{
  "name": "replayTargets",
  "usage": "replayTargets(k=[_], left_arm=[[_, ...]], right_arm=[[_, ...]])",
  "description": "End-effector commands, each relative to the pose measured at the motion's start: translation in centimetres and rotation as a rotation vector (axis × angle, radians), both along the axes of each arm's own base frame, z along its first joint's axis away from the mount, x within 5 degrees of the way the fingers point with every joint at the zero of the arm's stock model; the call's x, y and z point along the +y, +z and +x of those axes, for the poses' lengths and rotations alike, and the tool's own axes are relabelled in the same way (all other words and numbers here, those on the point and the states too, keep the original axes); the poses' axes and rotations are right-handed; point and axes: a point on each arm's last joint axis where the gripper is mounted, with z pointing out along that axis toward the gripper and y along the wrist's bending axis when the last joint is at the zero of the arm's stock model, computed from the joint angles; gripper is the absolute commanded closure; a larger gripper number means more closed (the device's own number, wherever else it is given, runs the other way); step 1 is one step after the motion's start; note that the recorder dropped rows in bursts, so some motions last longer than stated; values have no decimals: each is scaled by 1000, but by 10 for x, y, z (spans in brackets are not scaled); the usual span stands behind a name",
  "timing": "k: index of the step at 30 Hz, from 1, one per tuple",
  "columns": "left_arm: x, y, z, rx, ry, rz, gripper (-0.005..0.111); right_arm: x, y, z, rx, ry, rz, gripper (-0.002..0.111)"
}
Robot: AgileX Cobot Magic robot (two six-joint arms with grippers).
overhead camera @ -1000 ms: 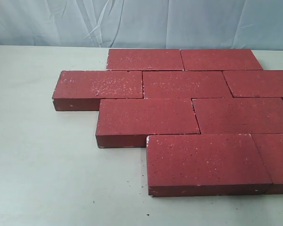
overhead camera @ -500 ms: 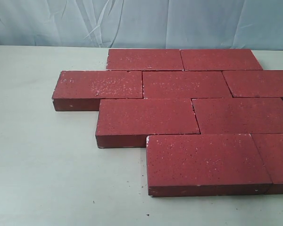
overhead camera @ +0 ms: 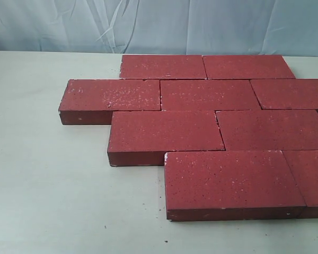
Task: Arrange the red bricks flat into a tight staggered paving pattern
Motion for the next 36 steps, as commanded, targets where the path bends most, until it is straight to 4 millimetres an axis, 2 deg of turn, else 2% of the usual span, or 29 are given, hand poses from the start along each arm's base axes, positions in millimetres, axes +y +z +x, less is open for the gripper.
replayTargets(k=[1,16,23,36], left_arm=[[1,0,-1,-12,4,-13,107],[2,-3,-1,-9,21,40,107],[7,-25,0,36,83,79,107],[17,-69,-18,26,211,61,107]], right_arm=[[0,-1,0,-5,-4,1,109],[0,-1,0,-5,-4,1,109],[0,-1,0,-5,-3,6,109],[0,-1,0,-5,-3,6,109]])
